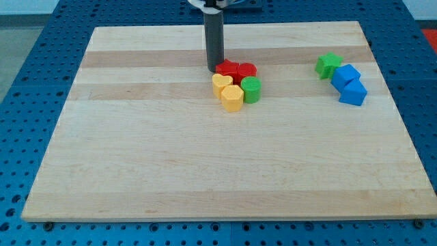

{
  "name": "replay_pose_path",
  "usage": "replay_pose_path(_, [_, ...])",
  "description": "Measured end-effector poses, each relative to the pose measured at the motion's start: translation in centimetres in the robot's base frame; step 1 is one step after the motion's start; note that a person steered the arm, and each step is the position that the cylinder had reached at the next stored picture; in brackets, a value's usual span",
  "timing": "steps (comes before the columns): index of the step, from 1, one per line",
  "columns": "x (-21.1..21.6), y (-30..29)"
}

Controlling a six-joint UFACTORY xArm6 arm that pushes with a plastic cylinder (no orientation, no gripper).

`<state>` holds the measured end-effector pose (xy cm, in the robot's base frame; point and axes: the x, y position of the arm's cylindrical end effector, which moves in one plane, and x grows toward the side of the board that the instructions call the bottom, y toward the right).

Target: Point your arm at the green star

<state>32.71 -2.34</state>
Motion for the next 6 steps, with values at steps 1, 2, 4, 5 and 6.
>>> replay_pose_path(1, [-0.1,0.0])
replay_pose_path(2, [-0.1,-0.1])
replay_pose_path(4, [-3.4,2.9])
replay_pose_path(5, [-3.4,9.9])
replay_pose_path(6, [-3.6,16.5])
